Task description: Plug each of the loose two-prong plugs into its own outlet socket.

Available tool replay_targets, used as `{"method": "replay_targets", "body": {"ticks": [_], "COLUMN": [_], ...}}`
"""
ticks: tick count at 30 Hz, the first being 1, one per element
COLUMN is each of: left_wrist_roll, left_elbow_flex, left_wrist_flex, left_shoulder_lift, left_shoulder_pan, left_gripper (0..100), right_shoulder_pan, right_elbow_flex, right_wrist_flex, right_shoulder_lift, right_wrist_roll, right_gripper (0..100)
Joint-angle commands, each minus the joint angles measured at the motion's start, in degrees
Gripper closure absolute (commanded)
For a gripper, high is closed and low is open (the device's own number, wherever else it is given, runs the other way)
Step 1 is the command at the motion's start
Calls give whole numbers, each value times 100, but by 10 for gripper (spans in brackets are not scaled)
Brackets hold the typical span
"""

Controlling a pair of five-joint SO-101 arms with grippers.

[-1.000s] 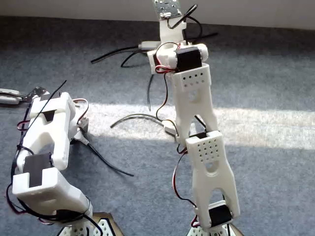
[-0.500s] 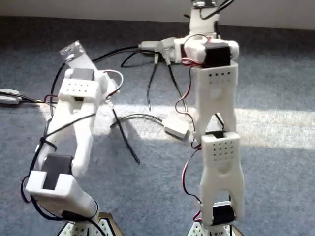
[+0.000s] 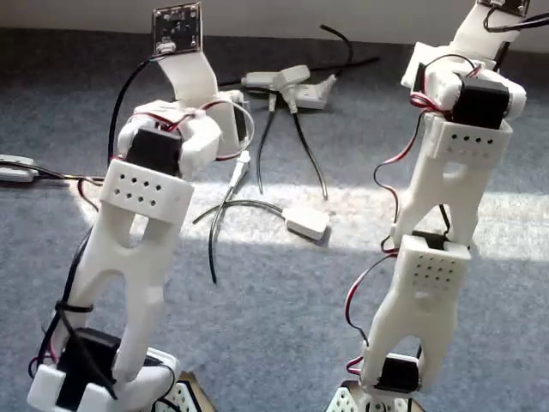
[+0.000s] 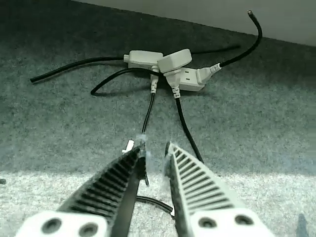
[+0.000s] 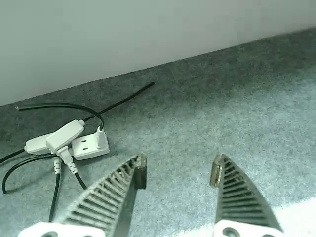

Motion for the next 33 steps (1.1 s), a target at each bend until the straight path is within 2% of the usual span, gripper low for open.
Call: {"method": "replay_targets", "body": {"ticks": [1,3,7,11,16,19,24,30,33], "left_wrist_roll": [-571,-721,-554,-519,-545,-571,-1160,-1222,-1618], "left_elbow_flex": [646,1244,2053,1921,1007,382,-796,-1886,-2510], "left_wrist_flex": [-378,-826,-1899,-2321,-2312,-1978,-1029,-264,185], "left_shoulder_lift": [-664,-505,259,1112,2422,3134,3899,4673,5033], "left_shoulder_pan": [-251,-347,-435,-514,-532,-532,-523,-523,-523], "left_gripper": [911,872,751,742,741,741,743,744,745], "right_shoulder_pan": [-57,-119,-233,-295,-303,-303,-303,-303,-330], "right_elbow_flex": [-426,-391,4,92,92,92,92,92,92], "right_wrist_flex": [-110,-101,-145,-154,-154,-154,-154,-154,-154], "right_shoulder_lift": [-356,-356,-391,-391,-400,-400,-400,-400,-400], "right_wrist_roll": [-62,-62,-62,-62,-62,-62,-62,-62,-62], "right_gripper": [786,786,786,786,786,786,786,786,786]}}
